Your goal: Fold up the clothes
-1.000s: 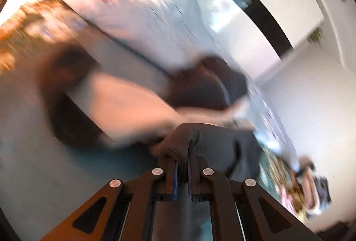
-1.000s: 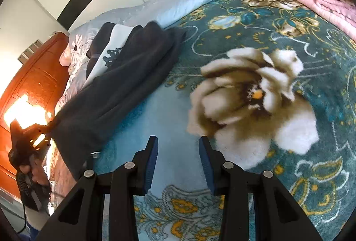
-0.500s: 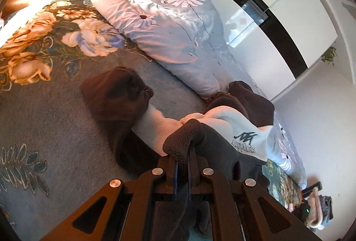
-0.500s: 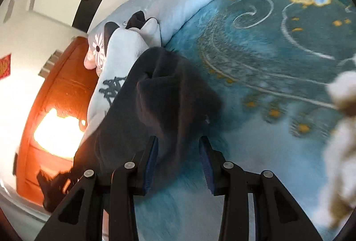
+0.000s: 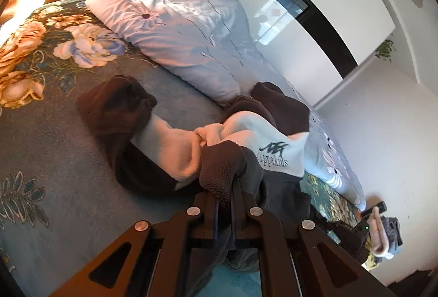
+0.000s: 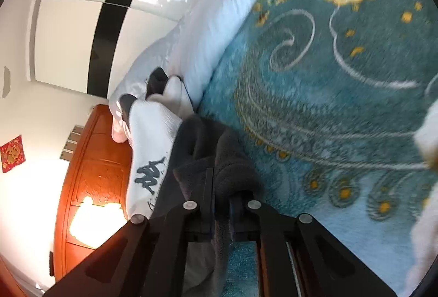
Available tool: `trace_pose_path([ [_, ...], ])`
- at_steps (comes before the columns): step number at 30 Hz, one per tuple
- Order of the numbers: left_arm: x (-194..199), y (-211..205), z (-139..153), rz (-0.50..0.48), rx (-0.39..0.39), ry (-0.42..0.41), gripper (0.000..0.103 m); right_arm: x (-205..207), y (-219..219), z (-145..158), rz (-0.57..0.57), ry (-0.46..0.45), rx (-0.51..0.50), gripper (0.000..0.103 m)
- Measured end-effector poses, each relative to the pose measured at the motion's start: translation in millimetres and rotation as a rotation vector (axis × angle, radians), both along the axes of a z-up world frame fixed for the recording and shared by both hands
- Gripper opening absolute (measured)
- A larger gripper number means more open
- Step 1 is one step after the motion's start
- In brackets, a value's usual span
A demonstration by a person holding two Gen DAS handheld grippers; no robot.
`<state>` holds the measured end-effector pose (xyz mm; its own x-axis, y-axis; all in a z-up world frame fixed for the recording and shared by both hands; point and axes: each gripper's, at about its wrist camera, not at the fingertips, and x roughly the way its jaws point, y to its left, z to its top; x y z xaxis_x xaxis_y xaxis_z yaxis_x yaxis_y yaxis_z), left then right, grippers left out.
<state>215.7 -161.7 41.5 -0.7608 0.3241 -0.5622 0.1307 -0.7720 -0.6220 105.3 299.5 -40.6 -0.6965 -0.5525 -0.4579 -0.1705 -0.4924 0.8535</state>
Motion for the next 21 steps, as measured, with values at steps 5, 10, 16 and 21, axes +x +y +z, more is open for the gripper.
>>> trace_pose_path([
  [5, 5, 34, 7, -0.102, -0.014, 0.012, 0.007, 28, 32, 39, -0.066, 0.117, -0.004, 0.006],
  [10, 8, 87, 13, -0.236, -0.014, 0.026, 0.007, 65, 87, 89, -0.163, 0.239, 0.028, 0.006],
  [16, 27, 149, 14, -0.392, -0.023, 0.033, 0.007, 122, 135, 130, -0.210, 0.350, 0.128, 0.005],
  [21, 53, 181, 10, -0.494, -0.029, 0.018, 0.007, 187, 168, 138, -0.260, 0.395, 0.169, 0.005],
])
